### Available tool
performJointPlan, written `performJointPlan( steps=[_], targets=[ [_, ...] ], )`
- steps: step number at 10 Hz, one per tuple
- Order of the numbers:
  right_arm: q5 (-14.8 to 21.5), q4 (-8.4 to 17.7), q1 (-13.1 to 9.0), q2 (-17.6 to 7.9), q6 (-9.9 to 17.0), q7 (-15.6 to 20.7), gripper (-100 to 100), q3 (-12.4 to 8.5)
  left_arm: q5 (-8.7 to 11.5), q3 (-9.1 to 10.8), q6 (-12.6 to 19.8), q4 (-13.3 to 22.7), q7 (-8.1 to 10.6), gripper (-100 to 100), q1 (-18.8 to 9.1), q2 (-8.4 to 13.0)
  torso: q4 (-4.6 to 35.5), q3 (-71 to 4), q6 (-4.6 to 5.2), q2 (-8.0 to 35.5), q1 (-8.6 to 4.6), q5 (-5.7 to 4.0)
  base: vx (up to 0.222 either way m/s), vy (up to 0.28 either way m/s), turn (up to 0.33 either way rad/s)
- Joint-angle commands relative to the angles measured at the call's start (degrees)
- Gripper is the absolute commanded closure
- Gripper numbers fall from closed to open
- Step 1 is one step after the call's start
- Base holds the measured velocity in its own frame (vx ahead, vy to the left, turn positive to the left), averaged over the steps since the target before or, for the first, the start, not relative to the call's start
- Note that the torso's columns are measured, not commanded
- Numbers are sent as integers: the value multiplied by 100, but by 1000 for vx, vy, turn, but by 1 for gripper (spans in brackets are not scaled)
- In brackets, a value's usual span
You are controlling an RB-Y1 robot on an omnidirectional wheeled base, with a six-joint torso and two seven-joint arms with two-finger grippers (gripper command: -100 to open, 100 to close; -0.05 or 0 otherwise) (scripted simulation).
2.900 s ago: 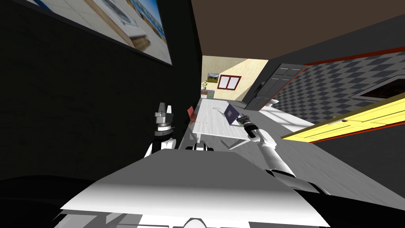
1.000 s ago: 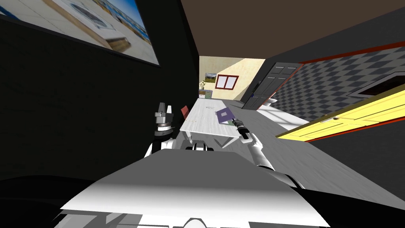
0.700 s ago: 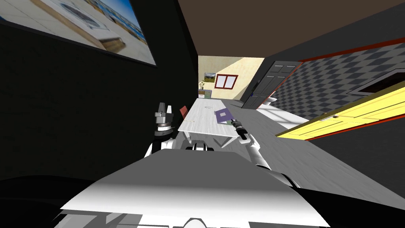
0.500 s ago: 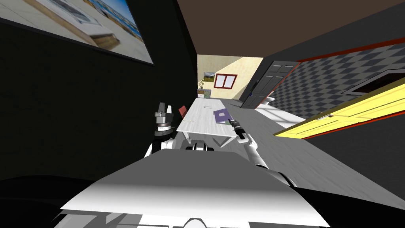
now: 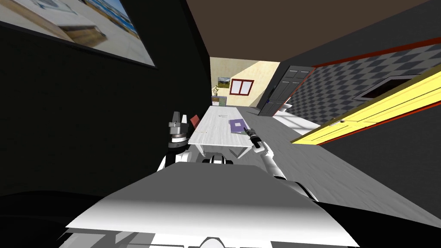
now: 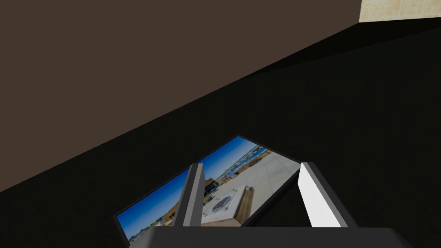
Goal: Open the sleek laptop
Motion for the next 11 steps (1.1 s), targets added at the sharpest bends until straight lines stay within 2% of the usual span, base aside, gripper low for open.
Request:
performJointPlan(
  steps=[1,2,3,4,5,7,8,9,10,11],
  targets=[
    [170,-406,-27,-38,410,-297,-100,397,0,0,0,0,0,0,0,0,0,-1,-1,-1,5,1,12,-59,-104],
    [170,-443,-27,-38,519,-297,-100,429,0,0,0,0,0,0,0,0,-1,-4,0,-6,4,1,7,-46,-72],
    [293,-654,-75,-20,778,-449,-100,671,0,0,0,0,0,0,0,0,-2,-4,-2,-6,8,1,4,-54,-144],
    [416,-866,-124,-2,924,-600,-100,837,0,0,0,0,0,0,0,0,-1,-3,1,-5,3,1,6,-87,-180],
    [416,-866,-124,-2,1030,-600,-100,914,0,0,0,0,0,0,0,0,-1,-2,1,-4,-8,-2,6,-66,-59],
    [661,-1288,-220,35,1455,-903,-100,1360,0,0,0,0,0,0,0,0,-1,-2,0,-3,8,3,7,-78,-159],
    [661,-1288,-220,35,1556,-903,-100,1399,0,0,0,0,0,0,0,0,-1,-2,2,-4,-4,-1,17,-73,-60],
    [784,-1500,-269,53,1718,-1055,-100,1604,0,0,0,0,0,0,0,0,-2,-4,-2,-6,4,0,27,-58,-114],
    [784,-1500,-269,53,1816,-1055,-100,1642,0,0,0,0,0,0,0,0,-2,-5,0,-8,10,3,17,-43,-61],
    [783,-1409,-299,83,1704,-1016,-100,1573,0,-1,0,0,0,0,0,0,-2,-3,-2,-4,13,3,5,-16,-1]
  ],
)
